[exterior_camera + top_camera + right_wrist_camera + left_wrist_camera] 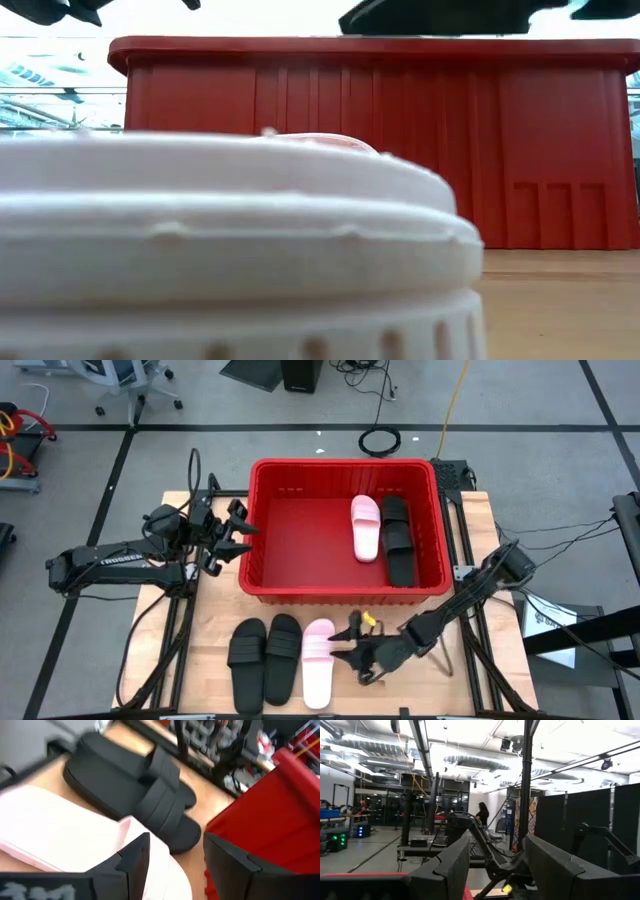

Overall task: Pick and place slides into bin
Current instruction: Put the pink slipper into the red container

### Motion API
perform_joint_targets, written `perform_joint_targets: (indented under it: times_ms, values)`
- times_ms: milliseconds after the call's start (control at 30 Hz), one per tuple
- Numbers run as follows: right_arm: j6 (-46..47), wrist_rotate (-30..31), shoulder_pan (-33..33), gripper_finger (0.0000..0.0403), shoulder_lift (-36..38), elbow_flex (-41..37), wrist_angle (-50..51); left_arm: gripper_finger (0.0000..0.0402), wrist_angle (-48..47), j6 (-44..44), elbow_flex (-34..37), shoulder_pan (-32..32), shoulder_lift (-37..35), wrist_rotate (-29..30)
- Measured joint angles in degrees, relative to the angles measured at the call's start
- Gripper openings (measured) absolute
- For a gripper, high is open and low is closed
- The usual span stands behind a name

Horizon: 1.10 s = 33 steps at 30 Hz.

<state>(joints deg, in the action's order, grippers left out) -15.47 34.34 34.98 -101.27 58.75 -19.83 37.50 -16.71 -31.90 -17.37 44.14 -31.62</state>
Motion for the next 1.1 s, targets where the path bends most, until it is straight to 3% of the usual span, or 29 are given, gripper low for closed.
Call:
perform_joint_targets:
  times_ms: [133, 400, 1100]
  values:
    - [3.0, 1.3, 0.0, 0.0175, -5.7, 8.5, 9.8, 0.0198, 0.0, 0.2, 0.0, 1.2, 0.0, 0.2]
    - [5.8, 4.0, 2.3, 0.0171, -10.8, 18.2, 18.1, 0.0198, 0.0, 0.4, 0.0, 2.8, 0.0, 0.2]
    - [10.5, 7.4, 0.4, 0.0172, -18.0, 19.1, 24.8, 0.0198, 0.1, 1.0, 0.0, 3.3, 0.0, 2.4]
